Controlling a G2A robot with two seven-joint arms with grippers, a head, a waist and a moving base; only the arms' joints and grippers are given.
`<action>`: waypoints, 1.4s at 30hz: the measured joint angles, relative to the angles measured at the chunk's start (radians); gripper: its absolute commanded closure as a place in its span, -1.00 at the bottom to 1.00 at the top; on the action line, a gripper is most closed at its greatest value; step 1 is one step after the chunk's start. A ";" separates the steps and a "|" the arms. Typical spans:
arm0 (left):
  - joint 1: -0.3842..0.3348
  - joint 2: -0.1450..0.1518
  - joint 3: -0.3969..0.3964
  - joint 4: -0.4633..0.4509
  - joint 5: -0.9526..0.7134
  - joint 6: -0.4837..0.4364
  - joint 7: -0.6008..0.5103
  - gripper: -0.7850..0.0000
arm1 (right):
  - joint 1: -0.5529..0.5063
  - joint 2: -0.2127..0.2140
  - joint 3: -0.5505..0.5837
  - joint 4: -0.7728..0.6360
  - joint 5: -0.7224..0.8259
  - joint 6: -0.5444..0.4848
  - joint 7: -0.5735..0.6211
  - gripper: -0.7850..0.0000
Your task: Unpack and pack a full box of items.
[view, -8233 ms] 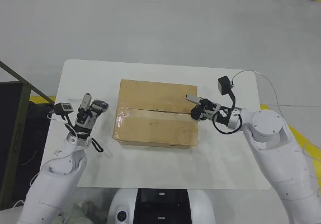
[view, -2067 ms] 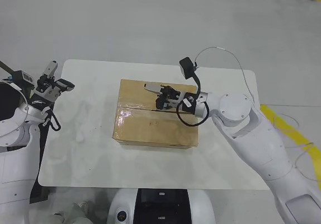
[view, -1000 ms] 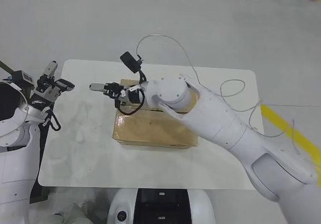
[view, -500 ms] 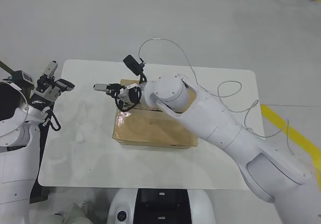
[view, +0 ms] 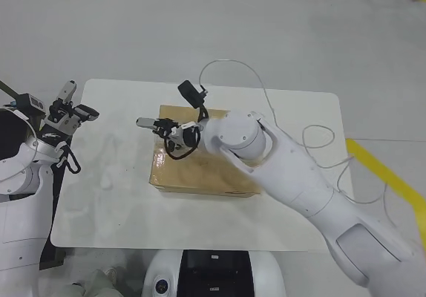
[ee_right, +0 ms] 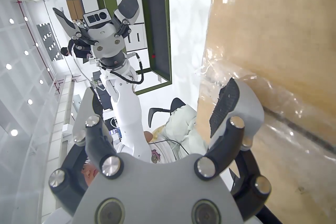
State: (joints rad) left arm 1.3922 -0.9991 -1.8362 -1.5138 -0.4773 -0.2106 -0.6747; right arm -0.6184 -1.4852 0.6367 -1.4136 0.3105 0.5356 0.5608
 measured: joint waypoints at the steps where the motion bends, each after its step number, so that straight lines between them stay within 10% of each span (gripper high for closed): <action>1: 0.000 0.000 0.000 0.000 0.000 0.000 0.000 -1.00 | -0.017 0.007 0.013 -0.020 -0.012 0.008 -0.001 -1.00; 22: 0.000 0.000 0.000 0.000 0.000 0.000 0.000 -1.00 | -0.440 0.156 0.344 -0.533 -0.307 0.213 -0.013 -1.00; 42: 0.000 0.000 0.000 0.000 0.000 0.000 0.000 -1.00 | -0.725 0.220 0.658 -0.637 -0.329 0.124 -0.038 -1.00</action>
State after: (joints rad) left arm 1.3921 -0.9991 -1.8362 -1.5138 -0.4773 -0.2106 -0.6747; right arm -1.3429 -1.2655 1.2952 -2.0506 -0.0187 0.6597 0.5228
